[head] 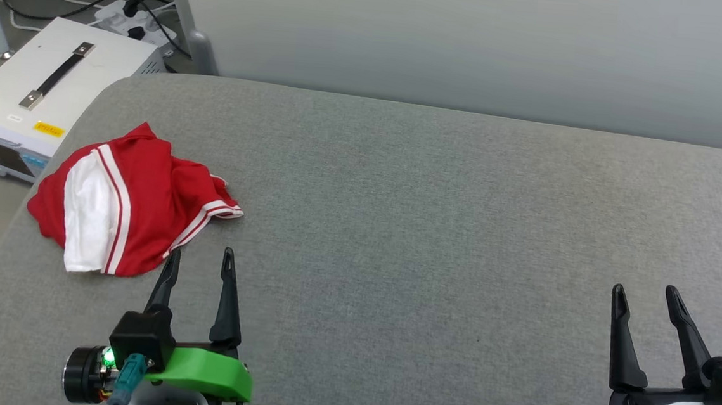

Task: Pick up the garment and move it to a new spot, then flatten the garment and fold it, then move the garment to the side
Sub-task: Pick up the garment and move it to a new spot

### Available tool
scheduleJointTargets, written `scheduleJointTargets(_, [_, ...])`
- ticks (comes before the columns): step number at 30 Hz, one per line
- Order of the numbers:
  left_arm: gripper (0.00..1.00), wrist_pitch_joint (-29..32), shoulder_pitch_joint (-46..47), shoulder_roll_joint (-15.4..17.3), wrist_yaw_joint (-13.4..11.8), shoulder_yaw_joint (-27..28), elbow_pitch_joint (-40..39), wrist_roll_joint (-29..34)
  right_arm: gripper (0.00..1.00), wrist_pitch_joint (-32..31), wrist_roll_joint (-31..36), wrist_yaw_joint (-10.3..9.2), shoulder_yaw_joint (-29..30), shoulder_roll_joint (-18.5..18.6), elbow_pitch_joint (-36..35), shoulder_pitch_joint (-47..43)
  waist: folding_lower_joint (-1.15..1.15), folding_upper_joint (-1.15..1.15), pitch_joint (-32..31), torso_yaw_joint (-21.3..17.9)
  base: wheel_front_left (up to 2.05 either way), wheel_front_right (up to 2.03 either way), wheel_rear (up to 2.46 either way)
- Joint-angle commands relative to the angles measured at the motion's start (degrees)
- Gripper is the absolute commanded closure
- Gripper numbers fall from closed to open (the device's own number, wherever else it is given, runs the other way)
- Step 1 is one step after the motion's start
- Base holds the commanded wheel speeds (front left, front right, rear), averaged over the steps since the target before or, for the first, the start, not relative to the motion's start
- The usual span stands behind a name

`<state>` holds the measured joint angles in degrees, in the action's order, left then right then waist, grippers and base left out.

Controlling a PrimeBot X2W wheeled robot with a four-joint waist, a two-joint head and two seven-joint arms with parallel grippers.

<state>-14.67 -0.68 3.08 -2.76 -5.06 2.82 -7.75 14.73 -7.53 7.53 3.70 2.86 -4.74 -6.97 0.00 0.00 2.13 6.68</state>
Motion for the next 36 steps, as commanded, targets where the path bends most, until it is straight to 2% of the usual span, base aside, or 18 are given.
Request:
scheduleJointTargets(1, [0.00,-0.3,0.7,-0.2,0.0,0.4,0.0,-0.6,0.00,0.3,0.7,-0.04,0.0,0.0,-0.3,0.0,0.00,0.00,0.8,2.8,0.00,0.00,0.00])
scheduleJointTargets(22, [0.00,-0.3,1.2,-0.2,0.0,3.5,0.3,-2.8,0.00,0.3,2.5,-0.04,-1.7,0.0,-1.2,1.6,0.00,0.00,3.0,18.2,0.00,0.00,0.00])
scheduleJointTargets(26, [0.00,-0.3,1.1,-0.2,0.2,4.2,0.6,-3.1,0.00,0.3,2.6,-0.04,-2.0,0.0,-1.1,1.8,0.00,0.00,3.0,19.7,0.00,0.00,0.00])
scheduleJointTargets(33, [0.00,-0.3,1.3,-0.2,0.3,6.0,1.4,-3.8,0.00,0.3,2.7,-0.04,-2.5,0.0,-1.0,2.2,0.00,0.00,3.0,19.7,0.00,0.00,0.00])
scheduleJointTargets(36, [0.00,-0.3,2.7,-0.2,1.9,7.7,2.2,-3.5,0.00,0.3,2.8,-0.04,-2.3,0.0,-1.2,2.1,0.00,0.00,3.2,19.4,0.00,0.00,0.00])
